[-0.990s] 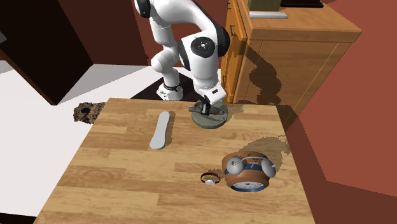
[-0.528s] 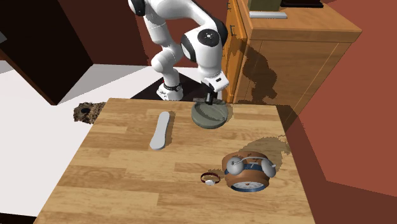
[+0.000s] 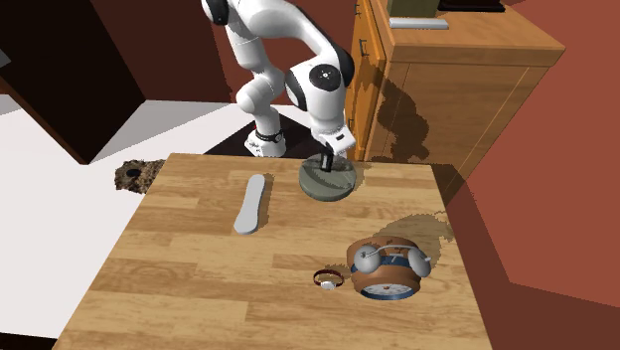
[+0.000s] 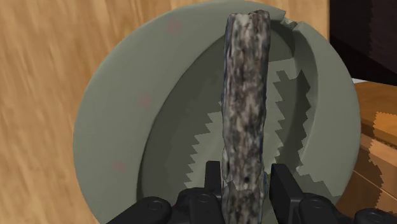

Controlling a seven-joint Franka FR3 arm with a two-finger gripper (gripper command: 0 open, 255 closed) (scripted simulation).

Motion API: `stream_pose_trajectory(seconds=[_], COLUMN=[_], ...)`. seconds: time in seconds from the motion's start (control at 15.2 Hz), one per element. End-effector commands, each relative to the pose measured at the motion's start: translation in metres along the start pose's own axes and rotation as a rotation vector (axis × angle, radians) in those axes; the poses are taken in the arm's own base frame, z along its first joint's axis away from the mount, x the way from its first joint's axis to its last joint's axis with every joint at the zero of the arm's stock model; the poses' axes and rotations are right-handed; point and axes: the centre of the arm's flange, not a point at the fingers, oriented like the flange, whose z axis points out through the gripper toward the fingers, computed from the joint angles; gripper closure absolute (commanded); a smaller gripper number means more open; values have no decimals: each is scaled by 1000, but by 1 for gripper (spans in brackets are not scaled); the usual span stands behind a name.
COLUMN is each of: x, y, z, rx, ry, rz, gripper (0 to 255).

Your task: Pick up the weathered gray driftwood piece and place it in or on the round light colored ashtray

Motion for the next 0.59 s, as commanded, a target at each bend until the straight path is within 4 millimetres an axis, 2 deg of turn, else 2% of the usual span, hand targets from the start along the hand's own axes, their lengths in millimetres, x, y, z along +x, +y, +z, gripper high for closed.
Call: stream_pose_trajectory(seconds=[0.0, 0.07, 0.53], x=[-1, -2, -2], y=[1, 3, 3], z=[12, 20, 20], rx=[0, 0, 0], ry=[0, 0, 0], rz=[0, 0, 0], gripper=[255, 255, 255])
